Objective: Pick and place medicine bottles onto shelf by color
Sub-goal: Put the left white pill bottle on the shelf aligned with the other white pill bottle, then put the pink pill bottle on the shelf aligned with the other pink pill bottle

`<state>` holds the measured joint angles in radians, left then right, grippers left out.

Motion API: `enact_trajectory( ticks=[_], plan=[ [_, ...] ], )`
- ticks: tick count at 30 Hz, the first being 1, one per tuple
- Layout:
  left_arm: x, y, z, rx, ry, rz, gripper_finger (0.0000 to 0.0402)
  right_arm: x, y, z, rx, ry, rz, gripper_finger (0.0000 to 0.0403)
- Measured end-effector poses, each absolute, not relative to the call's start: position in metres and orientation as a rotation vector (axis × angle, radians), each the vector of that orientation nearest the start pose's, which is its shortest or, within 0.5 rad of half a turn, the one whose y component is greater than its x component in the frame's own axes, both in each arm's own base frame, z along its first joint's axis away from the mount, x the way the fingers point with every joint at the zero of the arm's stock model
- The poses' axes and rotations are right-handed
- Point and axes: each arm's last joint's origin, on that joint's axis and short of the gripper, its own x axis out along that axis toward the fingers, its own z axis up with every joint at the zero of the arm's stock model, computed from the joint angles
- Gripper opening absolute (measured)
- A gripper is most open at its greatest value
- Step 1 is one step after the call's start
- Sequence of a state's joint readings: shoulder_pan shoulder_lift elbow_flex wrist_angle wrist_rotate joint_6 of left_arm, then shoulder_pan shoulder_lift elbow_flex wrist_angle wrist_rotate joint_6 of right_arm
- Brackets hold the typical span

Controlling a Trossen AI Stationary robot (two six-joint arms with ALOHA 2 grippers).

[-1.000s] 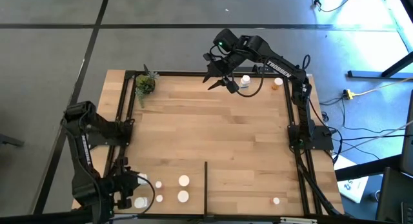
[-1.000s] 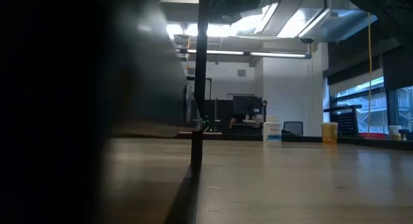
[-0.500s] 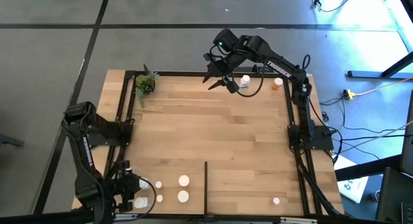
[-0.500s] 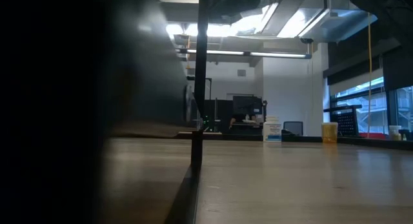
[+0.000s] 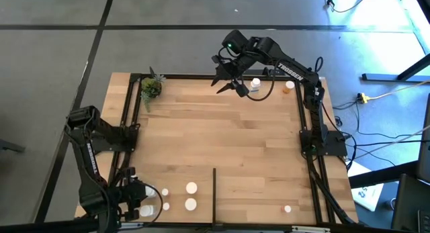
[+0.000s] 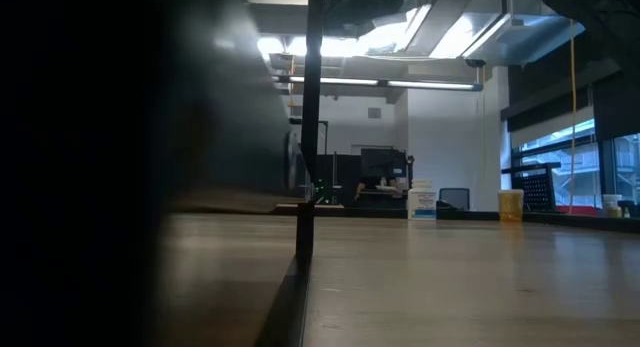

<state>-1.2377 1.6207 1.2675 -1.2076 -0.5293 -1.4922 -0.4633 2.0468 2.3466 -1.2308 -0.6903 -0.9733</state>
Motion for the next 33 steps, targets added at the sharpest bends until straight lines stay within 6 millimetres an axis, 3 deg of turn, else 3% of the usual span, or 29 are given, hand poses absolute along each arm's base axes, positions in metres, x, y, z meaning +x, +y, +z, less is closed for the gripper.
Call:
enact_trajectory(
  ticks=[18, 33],
  plan=[
    [0.1065, -0.2634, 0.2461, -0.125, 1.038, 0.274, 0.0183, 0.3760, -0.1672, 0.3956, -0.412, 0.590, 0.549, 0.0170],
    [0.1067, -0.2647, 0.2458, -0.120, 1.055, 0.252, 0.0258, 0.3760, -0.1672, 0.3956, -0.412, 0.590, 0.549, 0.0170]
  ],
)
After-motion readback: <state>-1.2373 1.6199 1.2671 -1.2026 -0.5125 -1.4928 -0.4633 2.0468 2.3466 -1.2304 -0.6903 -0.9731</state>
